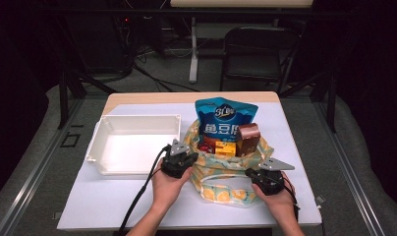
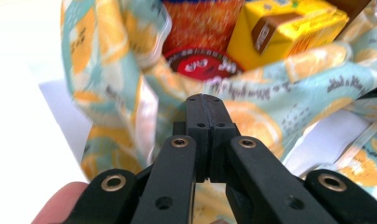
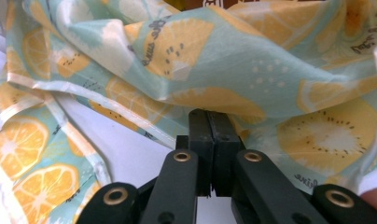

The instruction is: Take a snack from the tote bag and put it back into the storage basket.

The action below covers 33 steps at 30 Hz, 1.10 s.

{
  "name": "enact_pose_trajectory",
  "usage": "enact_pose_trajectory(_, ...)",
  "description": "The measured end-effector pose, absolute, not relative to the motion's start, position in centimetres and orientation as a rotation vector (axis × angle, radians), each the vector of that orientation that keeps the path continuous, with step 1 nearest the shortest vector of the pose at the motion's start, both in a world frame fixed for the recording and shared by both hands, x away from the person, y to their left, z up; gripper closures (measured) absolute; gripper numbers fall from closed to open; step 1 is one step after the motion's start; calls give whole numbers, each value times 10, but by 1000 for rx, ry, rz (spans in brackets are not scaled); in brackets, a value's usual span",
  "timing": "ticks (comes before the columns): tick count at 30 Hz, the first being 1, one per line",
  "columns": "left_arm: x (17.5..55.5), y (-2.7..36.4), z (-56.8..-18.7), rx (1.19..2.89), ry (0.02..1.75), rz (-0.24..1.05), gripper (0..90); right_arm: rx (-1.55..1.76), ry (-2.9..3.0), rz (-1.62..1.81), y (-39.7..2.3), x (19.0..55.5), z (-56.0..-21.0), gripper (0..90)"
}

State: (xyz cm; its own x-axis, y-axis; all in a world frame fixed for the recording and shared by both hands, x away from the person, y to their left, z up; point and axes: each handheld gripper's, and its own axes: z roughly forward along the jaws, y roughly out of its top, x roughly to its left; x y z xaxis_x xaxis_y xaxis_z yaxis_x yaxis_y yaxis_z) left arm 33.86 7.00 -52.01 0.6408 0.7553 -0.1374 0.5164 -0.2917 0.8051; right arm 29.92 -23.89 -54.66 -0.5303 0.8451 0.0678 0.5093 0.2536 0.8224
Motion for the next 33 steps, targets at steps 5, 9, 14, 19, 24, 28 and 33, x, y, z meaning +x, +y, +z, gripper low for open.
enact_pose_trajectory(5, 342, 70, -541, 2000, 1037, 283, 900, 1245, 2134, 1189, -241, 299, -546, 857)
enact_pose_trajectory(9, 343, 69, -550, 1994, 1057, 269, 900, 1241, 2092, 1264, -246, 293, -539, 730)
enact_pose_trajectory(14, 335, 73, -545, 1987, 1026, 278, 900, 1136, 2010, 1383, -255, 276, -517, 596)
enact_pose_trajectory(19, 327, 80, -534, 1942, 1009, 295, 900, 1134, 1905, 1460, -257, 279, -500, 385)
enact_pose_trajectory(24, 323, 83, -516, 1897, 989, 332, 886, 1247, 1918, 1398, -244, 296, -511, 347)
enact_pose_trajectory(28, 324, 83, -506, 1876, 974, 335, 766, 1280, 1963, 1336, -235, 303, -521, 558)
enact_pose_trajectory(33, 326, 74, -506, 1871, 991, 322, 553, 1305, 2033, 1278, -235, 306, -529, 843)
